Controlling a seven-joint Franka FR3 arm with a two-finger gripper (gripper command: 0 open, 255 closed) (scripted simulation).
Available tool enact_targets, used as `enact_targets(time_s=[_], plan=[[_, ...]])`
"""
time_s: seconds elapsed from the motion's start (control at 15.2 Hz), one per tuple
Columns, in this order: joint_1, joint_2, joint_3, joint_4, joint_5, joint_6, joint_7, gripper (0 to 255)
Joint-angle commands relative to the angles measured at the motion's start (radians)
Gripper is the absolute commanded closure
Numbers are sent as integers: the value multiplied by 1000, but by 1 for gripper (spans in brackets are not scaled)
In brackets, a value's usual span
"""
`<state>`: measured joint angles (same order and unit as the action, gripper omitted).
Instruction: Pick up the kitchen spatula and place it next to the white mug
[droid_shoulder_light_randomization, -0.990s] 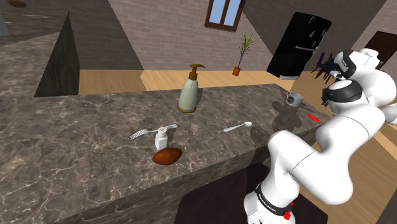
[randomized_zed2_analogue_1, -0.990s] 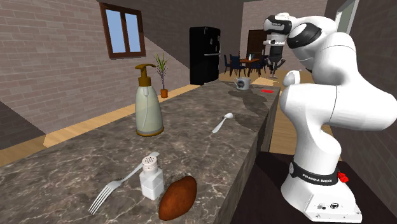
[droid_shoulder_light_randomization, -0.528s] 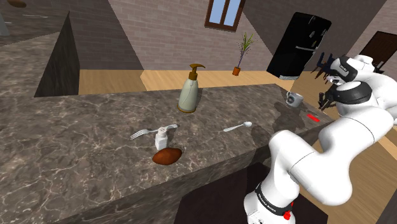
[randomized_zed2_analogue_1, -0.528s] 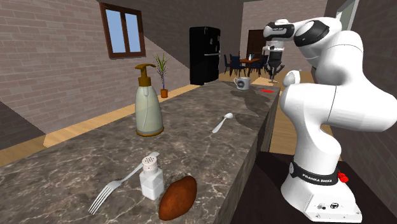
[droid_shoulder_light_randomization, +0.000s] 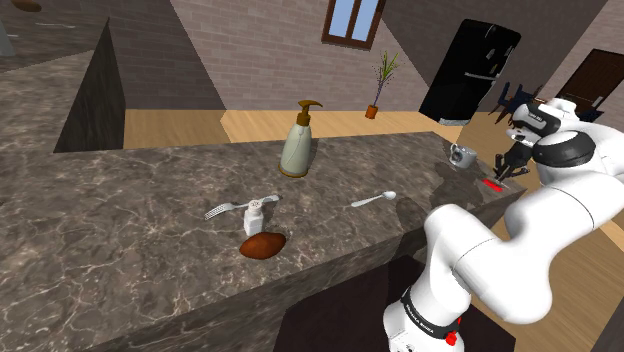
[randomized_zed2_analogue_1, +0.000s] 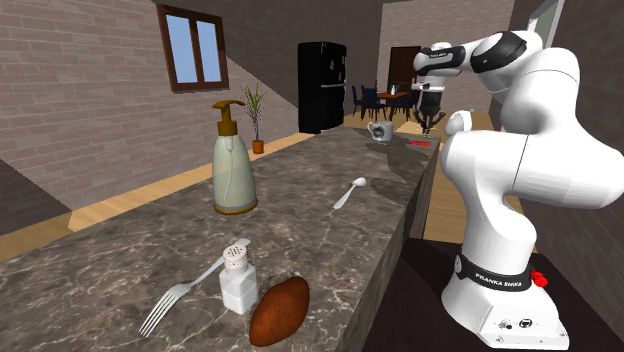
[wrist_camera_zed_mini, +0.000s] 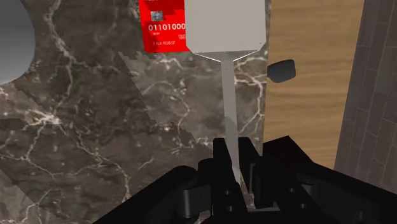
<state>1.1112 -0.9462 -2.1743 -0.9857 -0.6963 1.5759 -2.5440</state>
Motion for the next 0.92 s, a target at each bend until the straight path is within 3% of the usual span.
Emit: enact_targets(time_s=[0.0, 0.53, 0.86], plan=[[-15, -1, 1, -35, -2, 28, 9, 255], [-43, -27, -10, -120, -21, 115, 30, 255], [-44, -29, -11, -123, -22, 119, 31, 255]])
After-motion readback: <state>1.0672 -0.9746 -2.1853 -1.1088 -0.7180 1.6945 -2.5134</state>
